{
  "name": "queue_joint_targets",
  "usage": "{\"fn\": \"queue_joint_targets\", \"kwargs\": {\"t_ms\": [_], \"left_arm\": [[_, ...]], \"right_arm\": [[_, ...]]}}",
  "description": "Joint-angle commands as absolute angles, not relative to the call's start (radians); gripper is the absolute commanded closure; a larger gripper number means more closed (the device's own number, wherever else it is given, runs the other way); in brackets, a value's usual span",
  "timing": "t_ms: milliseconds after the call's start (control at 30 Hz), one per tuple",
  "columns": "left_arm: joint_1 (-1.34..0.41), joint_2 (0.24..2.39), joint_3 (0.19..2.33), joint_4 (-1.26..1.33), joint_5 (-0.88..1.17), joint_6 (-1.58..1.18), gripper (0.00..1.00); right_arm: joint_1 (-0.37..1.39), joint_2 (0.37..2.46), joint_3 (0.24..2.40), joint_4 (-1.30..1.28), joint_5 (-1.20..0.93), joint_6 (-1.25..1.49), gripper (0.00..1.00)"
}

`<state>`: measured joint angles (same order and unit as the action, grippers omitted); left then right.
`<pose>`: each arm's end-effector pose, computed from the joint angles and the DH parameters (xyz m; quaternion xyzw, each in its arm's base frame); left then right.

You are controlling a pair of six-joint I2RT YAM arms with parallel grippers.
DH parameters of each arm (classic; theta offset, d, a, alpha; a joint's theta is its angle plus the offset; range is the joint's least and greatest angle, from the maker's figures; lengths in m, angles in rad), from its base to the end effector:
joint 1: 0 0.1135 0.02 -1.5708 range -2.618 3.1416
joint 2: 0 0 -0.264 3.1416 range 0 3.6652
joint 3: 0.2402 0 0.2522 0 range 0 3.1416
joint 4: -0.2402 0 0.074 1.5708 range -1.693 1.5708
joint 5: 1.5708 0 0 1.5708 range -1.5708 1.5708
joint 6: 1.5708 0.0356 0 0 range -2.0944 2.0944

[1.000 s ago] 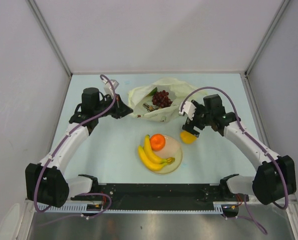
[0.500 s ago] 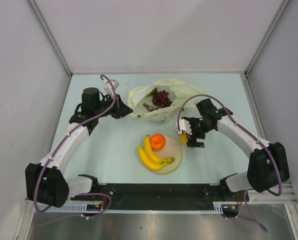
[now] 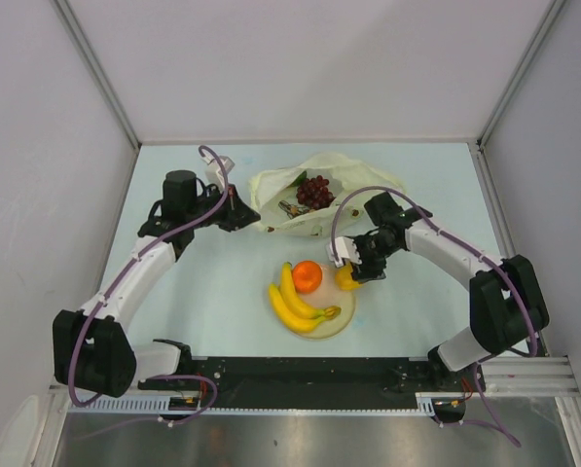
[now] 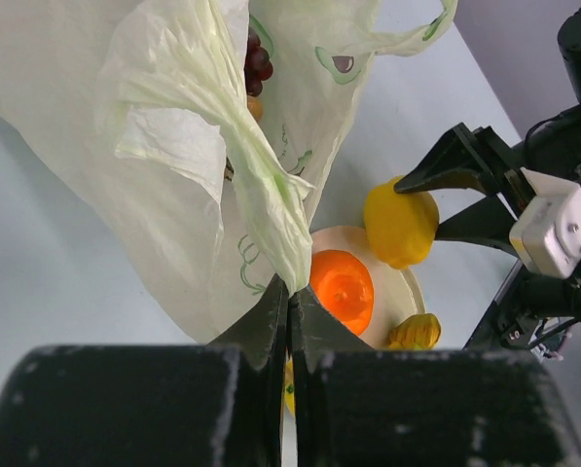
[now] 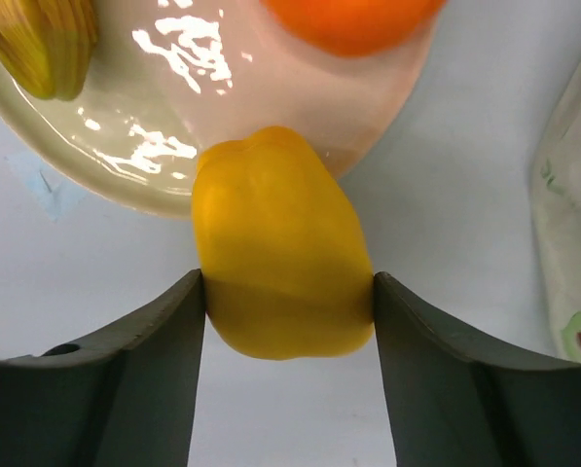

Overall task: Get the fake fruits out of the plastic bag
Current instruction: Pick up the fake fruit from the center of the board, then place the fake fruit on the plate.

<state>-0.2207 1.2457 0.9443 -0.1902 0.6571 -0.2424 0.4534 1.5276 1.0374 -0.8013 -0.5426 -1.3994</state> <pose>0.2660 -0.0820 0.3000 0.1570 0.8138 -0.3810 0.4098 0.2452 0.1399 0.2144 -0.7851 0.5433 0.1751 0.2403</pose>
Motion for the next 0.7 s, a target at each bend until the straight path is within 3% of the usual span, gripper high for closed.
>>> {"fn": "queue_joint_targets", "kwargs": {"t_ms": [0,100,367,667], "left_arm": [[-0.226,1.255,0.980,-0.172,0.658,-0.232,0.97],[-0.225,1.264,0.989,-0.166,0.663,-0.236,0.97],[-0.226,1.258,0.979,-0.153,0.670,-0.247,0.97],[-0.227,1.236,0.969,-0.156,0.667,-0.242,0.97]], "right_arm": [[0.540,1.522,1.075,-0.877,-0.551,-1.422,0.54],[0.561,1.510,1.077,-0.879,-0.515,-1.419,0.64],[0.646,1.439,1.098,-0.922,-0.520,-1.405,0.61],[0.753,1.549,1.098,-0.703,-0.439,-1.275,0.59]]}}
